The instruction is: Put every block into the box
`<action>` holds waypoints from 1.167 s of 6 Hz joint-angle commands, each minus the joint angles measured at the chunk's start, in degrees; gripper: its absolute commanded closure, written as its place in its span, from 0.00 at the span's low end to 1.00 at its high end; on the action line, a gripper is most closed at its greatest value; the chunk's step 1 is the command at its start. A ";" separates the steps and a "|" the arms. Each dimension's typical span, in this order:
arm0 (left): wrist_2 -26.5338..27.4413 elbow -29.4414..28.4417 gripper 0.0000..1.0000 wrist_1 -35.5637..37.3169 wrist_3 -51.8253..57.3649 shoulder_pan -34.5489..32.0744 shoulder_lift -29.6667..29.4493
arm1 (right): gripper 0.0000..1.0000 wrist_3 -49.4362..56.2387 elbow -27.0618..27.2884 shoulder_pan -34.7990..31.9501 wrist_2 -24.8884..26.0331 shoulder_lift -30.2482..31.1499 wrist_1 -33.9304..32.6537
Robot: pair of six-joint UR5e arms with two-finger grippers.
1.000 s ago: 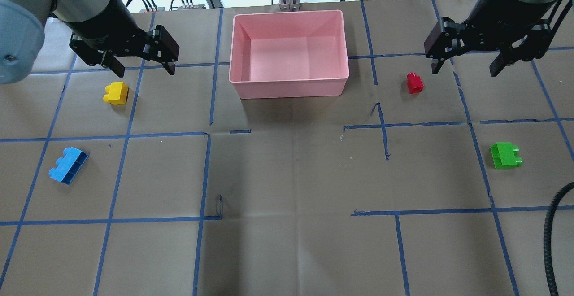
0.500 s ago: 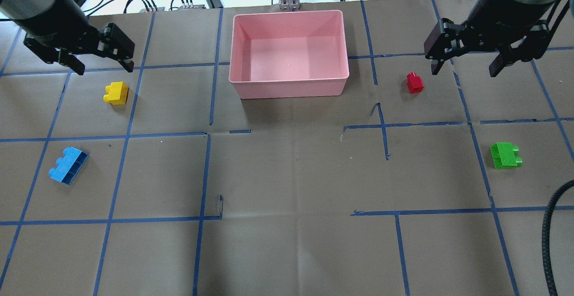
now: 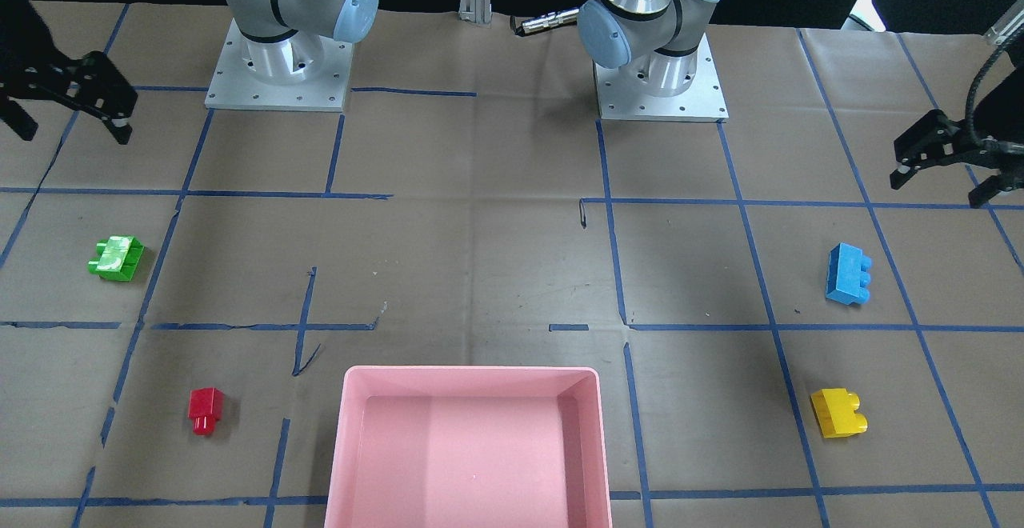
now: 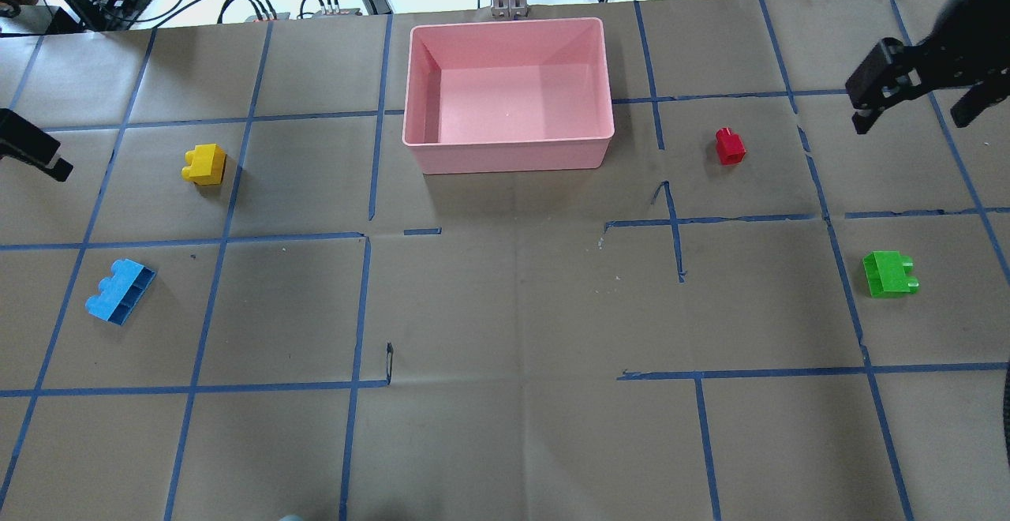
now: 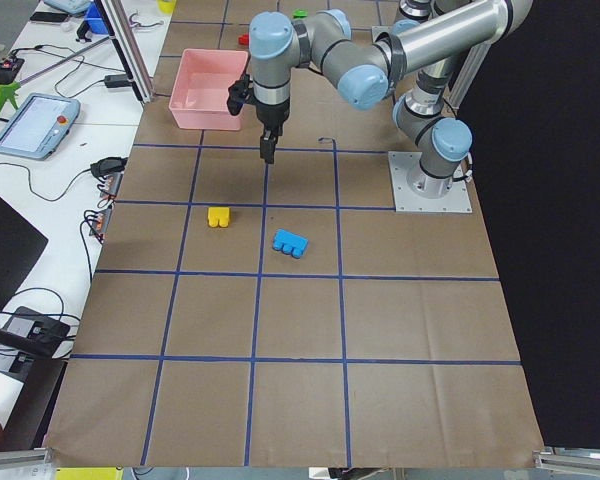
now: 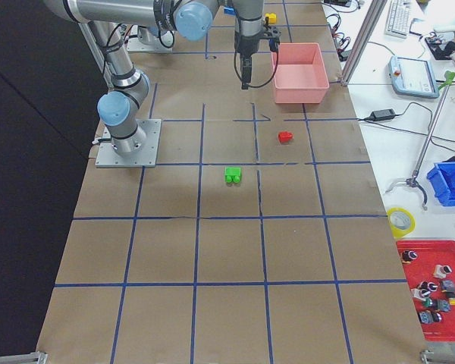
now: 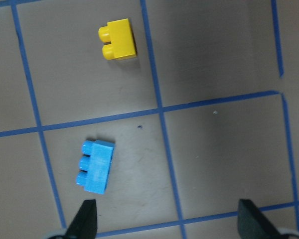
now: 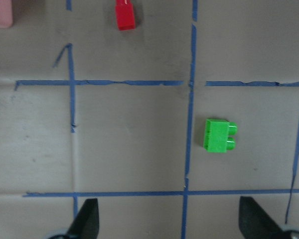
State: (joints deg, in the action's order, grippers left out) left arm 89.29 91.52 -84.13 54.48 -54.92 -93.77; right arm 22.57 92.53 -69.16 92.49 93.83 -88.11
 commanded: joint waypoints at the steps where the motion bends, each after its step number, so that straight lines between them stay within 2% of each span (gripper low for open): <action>1: 0.45 0.24 0.00 3.45 14.56 3.07 -2.90 | 0.00 12.21 6.05 9.55 -0.38 0.04 -6.84; 2: 0.36 0.94 0.00 3.19 17.30 3.07 -3.26 | 0.00 15.81 9.74 10.36 -0.46 -0.92 -15.16; 3: 0.18 2.42 0.00 3.71 19.24 3.16 -4.13 | 0.00 15.93 13.43 10.63 -0.55 -1.80 -17.34; 4: -0.08 2.96 0.00 3.89 18.73 3.24 -6.40 | 0.00 15.76 15.99 11.32 -0.64 -4.59 -25.71; 5: -0.17 3.05 0.00 7.02 18.47 3.25 -9.47 | 0.00 14.80 19.32 12.38 -0.64 -5.49 -30.67; 7: -1.39 7.50 0.01 18.68 12.97 4.47 -13.88 | 0.00 11.90 22.86 14.23 -0.82 -6.81 -32.28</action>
State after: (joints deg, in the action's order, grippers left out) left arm 88.65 96.52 -71.26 70.73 -51.04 -105.77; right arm 35.62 113.79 -55.64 91.72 87.78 -118.96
